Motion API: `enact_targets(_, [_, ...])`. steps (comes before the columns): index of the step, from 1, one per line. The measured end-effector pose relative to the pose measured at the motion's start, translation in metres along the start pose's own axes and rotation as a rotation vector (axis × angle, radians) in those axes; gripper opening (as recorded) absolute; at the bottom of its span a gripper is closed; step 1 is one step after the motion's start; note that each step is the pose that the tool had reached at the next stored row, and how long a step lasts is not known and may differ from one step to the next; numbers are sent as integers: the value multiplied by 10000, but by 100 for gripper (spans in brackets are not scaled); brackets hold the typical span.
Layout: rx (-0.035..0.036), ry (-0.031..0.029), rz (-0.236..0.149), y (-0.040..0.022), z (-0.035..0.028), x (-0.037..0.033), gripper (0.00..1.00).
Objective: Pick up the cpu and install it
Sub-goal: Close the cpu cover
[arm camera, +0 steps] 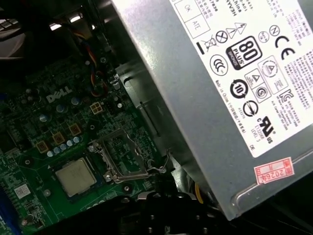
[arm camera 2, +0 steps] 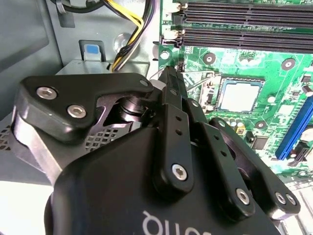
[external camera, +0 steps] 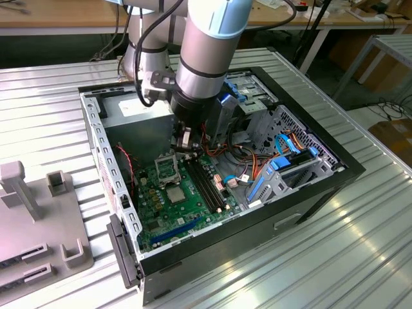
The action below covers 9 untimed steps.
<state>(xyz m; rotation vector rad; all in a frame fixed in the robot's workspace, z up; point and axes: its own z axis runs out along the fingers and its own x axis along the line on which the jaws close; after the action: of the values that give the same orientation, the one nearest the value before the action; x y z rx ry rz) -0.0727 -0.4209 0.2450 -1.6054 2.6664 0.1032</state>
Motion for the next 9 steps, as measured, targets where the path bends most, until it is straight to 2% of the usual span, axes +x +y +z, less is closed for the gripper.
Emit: enact_targets(9, [-18,11,-303,-14,-26,27,11])
